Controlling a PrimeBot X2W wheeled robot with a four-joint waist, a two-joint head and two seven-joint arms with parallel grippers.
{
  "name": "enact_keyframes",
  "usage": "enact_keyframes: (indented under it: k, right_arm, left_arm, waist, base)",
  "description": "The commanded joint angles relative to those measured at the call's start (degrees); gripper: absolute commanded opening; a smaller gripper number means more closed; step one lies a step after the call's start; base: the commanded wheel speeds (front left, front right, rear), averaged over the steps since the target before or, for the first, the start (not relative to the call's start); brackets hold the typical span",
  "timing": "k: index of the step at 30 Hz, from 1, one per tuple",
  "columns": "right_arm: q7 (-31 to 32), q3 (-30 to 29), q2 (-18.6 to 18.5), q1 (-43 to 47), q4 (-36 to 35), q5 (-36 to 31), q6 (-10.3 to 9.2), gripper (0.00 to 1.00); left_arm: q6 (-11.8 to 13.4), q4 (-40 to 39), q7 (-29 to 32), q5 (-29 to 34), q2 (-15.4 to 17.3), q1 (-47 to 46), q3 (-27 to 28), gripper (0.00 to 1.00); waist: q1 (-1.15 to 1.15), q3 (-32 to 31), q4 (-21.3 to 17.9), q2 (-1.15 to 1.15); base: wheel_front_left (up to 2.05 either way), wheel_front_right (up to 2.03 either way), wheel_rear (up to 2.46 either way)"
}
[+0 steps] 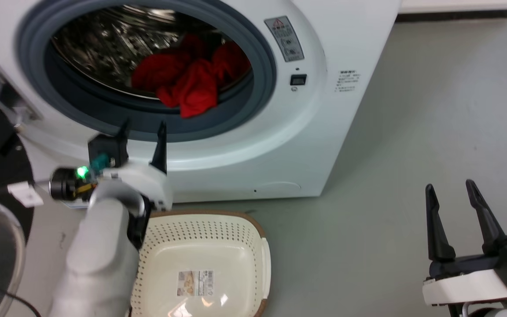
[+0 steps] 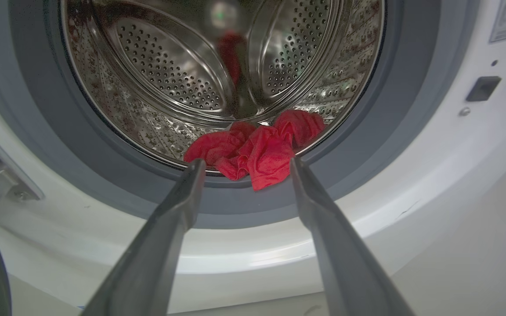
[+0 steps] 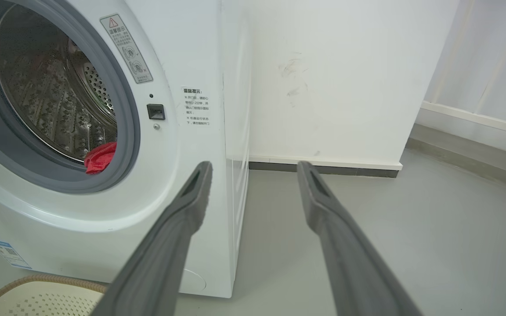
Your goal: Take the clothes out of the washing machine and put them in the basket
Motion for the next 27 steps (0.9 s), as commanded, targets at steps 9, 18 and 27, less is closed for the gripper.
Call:
enact_keyframes:
  k: [9,18,27]
  right_arm:
    - [-0.1,0.8,0.1,-5.0,-0.3,1.9,-0.04,1.00]
    - [-0.1,3.1,0.1,-10.3,-1.1,5.6,-0.04,1.00]
    - [-0.1,5.7,0.1,-12.5,-2.0,8.4,-0.04,1.00]
  left_arm:
    - [-2.3,12.4,6.4,0.2,4.3,-19.5,-2.0,1.00]
    - [-3.3,22.4,17.8,-2.7,9.2,-38.3,-6.5,1.00]
    - [-3.3,23.8,27.6,-6.6,14.5,-49.4,-14.2,1.00]
  waist:
    - [-0.01,10.4,-5.8,0.00]
    - [-0.01,21.8,-11.8,0.00]
    - [-0.01,28.9,-15.3,0.00]
  base:
    - [0.00,0.00,0.00]
    - [0.00,0.00,0.00]
    - [0.00,0.00,0.00]
